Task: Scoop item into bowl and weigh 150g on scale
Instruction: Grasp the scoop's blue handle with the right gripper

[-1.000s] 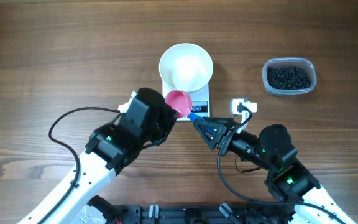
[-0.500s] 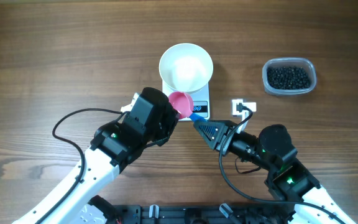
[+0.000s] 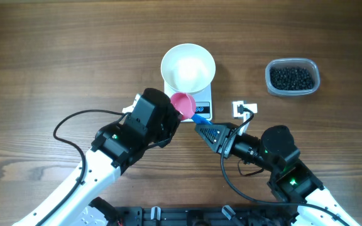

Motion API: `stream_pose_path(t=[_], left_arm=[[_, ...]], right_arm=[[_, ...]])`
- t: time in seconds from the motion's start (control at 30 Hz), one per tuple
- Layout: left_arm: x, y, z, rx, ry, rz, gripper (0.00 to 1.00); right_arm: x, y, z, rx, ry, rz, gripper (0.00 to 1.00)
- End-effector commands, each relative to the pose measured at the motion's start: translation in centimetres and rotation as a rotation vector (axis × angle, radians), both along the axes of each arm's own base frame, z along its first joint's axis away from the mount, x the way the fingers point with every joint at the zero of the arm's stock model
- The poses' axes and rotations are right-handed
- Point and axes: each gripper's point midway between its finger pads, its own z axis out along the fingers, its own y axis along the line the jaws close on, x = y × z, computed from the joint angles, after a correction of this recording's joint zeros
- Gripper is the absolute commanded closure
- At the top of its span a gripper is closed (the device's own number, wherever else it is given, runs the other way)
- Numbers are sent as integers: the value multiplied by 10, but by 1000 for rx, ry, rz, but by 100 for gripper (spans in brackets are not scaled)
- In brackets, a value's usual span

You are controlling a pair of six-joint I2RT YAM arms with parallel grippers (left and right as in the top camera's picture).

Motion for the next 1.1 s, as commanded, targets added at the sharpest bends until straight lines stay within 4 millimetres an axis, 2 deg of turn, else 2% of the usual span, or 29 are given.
stream_pose_path(t=[0.0, 0.37, 0.7, 1.07], left_arm=[[-3, -4, -1, -6, 8, -16, 96], [-6, -1, -5, 11, 26, -18, 96], [-10, 2, -9, 39, 36, -37, 96], [-10, 2, -9, 41, 34, -34, 96]], right_arm=[[0, 4, 10, 12, -17, 17, 68], [6, 7, -6, -3, 54, 4, 69], [5, 9, 2, 25, 36, 19, 69], [2, 11, 2, 34, 51, 36, 80]])
